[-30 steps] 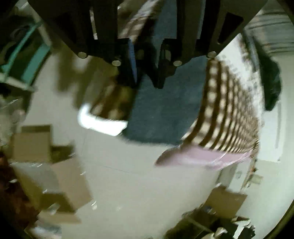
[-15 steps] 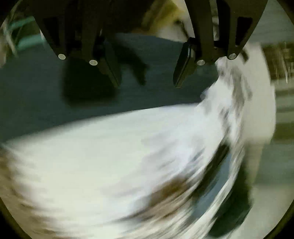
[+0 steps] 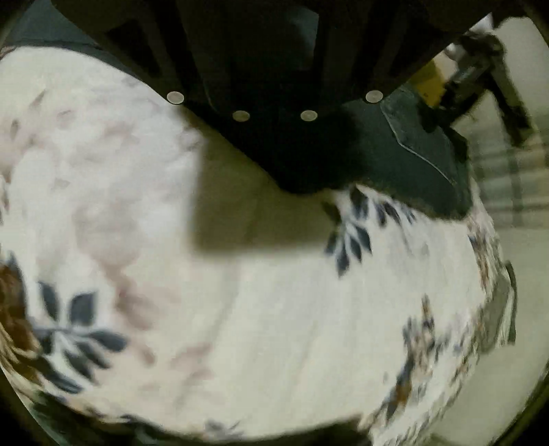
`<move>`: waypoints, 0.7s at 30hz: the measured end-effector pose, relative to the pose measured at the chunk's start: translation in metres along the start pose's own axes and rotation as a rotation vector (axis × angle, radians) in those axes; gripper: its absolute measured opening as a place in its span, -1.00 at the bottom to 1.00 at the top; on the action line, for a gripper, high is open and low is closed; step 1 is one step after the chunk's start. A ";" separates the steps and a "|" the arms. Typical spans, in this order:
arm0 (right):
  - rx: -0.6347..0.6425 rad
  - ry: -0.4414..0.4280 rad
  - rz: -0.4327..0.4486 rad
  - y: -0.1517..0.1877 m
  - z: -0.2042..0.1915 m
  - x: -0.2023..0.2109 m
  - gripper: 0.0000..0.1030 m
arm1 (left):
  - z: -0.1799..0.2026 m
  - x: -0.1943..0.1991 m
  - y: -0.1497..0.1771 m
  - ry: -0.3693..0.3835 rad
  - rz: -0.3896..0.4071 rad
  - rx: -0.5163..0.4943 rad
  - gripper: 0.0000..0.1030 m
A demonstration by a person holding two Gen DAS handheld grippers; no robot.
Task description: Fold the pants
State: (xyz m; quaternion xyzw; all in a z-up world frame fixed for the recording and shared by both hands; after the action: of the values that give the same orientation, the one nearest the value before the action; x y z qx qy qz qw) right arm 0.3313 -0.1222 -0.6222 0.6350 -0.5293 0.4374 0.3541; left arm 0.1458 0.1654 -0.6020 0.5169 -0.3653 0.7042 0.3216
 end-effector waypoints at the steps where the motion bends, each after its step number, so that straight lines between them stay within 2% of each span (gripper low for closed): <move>1: -0.019 -0.003 0.010 0.000 0.004 0.004 -0.97 | -0.002 -0.001 -0.002 0.008 -0.003 0.002 0.50; 4: -0.032 0.003 0.011 -0.001 0.010 0.001 -0.96 | -0.007 -0.003 -0.005 0.008 -0.011 -0.015 0.50; 6: -0.096 -0.057 -0.020 -0.004 0.013 -0.013 -0.87 | 0.006 0.002 -0.004 -0.023 -0.014 -0.048 0.50; 8: -0.162 -0.143 -0.004 -0.004 0.018 -0.022 -0.48 | 0.018 0.010 -0.006 -0.049 -0.006 -0.080 0.50; 9: -0.193 -0.185 0.044 0.002 0.026 -0.009 0.06 | 0.027 0.019 -0.005 -0.051 0.010 -0.108 0.50; 10: -0.238 -0.229 0.100 0.013 0.039 0.007 0.47 | 0.035 0.026 -0.003 -0.050 0.021 -0.129 0.50; 12: -0.334 -0.298 0.180 0.043 0.071 0.038 0.51 | 0.059 0.044 0.003 -0.043 0.053 -0.184 0.50; 15: -0.486 -0.304 0.287 0.111 0.128 0.083 0.51 | 0.104 0.064 0.019 -0.017 0.085 -0.250 0.50; 19: -0.732 -0.231 0.422 0.236 0.215 0.139 0.51 | 0.179 0.065 0.052 0.051 0.055 -0.322 0.50; 21: -0.848 -0.166 0.492 0.299 0.265 0.163 0.50 | 0.219 0.054 0.077 0.083 0.007 -0.369 0.50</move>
State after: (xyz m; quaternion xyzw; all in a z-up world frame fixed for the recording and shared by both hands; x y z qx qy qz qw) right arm 0.0952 -0.4793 -0.5717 0.3239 -0.8212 0.2024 0.4240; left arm 0.1758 -0.0569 -0.5207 0.4184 -0.4764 0.6470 0.4236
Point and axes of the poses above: each gripper's, at about its wrist camera, not at the fingertips, and x roughly against the way its jaws point, z to its right, y to its underside, the point moved 1 cm from there along -x, roughly the way its jaws point, and after that the axes turned 4 degrees about z, right-handed, at the moved point
